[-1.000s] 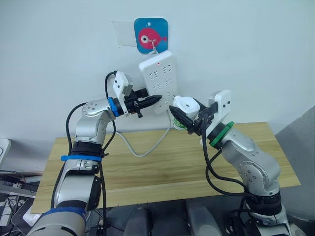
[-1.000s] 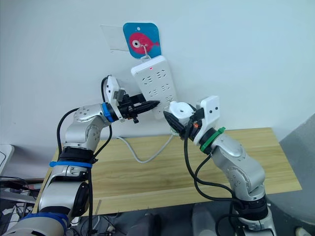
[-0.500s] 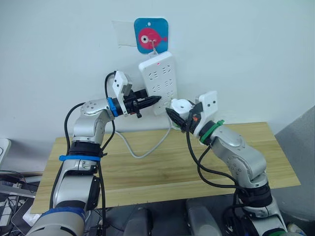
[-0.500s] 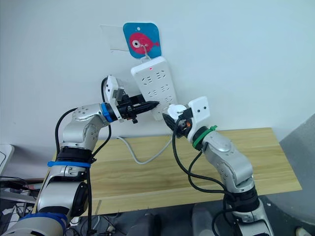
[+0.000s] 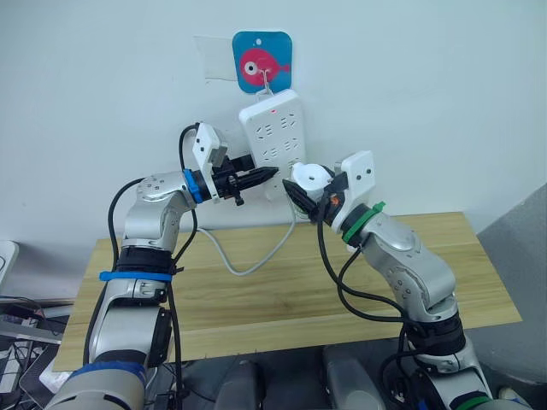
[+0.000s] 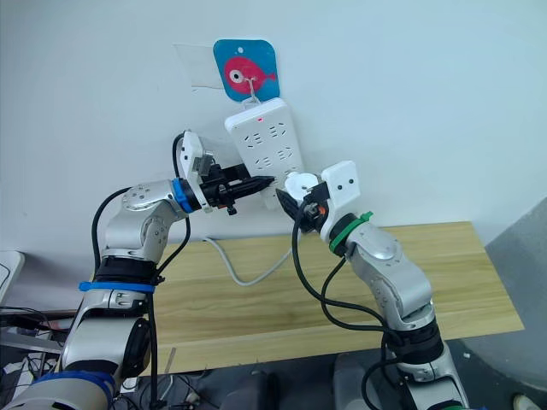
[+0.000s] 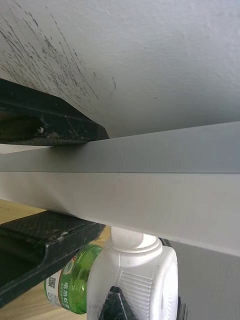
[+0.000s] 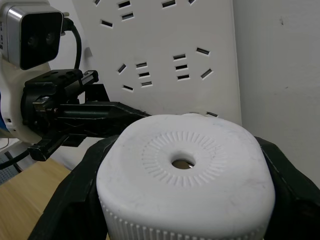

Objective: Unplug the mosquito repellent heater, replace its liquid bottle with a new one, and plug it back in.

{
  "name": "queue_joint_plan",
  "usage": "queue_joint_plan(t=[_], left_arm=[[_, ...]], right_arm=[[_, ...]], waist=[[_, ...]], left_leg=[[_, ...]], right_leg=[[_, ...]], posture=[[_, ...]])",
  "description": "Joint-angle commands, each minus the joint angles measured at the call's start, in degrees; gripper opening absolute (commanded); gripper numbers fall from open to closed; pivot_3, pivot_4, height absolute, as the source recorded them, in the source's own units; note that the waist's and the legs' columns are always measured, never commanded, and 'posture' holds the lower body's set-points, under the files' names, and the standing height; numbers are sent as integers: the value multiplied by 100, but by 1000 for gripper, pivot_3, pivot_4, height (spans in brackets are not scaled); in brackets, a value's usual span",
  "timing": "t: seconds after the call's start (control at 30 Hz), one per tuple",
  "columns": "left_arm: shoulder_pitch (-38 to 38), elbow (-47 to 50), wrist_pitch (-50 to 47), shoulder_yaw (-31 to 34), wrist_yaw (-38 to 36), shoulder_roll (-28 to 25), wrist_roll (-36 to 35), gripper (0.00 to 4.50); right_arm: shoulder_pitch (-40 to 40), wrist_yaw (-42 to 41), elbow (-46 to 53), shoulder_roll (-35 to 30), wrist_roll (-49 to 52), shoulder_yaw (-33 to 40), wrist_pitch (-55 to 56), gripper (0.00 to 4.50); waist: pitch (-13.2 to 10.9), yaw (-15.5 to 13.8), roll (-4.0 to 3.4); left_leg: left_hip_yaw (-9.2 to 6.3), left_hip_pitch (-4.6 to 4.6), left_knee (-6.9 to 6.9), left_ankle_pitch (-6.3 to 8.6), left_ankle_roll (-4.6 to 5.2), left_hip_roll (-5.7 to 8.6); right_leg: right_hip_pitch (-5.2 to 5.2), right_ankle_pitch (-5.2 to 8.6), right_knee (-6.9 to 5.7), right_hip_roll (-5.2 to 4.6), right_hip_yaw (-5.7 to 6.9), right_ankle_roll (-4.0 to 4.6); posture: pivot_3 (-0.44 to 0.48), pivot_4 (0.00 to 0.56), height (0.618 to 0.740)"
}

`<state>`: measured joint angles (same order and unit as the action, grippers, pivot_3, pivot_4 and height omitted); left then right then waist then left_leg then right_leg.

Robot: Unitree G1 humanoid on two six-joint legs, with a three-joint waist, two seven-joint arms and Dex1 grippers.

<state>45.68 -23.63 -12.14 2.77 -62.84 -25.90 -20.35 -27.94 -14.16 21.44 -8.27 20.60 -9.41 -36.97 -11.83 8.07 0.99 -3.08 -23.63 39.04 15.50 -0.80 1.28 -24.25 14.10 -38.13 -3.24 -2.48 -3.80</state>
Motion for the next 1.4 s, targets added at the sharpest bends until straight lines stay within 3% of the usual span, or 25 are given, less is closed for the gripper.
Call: queue_joint_plan(t=[0.03,1.4], left_arm=[[-40,233,34,-93,-115,-42,12,1337],[-1,203,39,-134,-118,-44,40,1337]], right_arm=[[-151,-60,46,39,-116,-53,124,3139],[-93,-251,-91,155,-485,-96,429,3139]], waist=[[0,0,0],[0,5,0]], left_leg=[[0,0,0,0,0,0],[-1,0,-1,0,0,0]], right_leg=[[0,0,0,0,0,0],[-2,0,1,0,0,0]], posture=[[-140,166,740],[-141,172,740]])
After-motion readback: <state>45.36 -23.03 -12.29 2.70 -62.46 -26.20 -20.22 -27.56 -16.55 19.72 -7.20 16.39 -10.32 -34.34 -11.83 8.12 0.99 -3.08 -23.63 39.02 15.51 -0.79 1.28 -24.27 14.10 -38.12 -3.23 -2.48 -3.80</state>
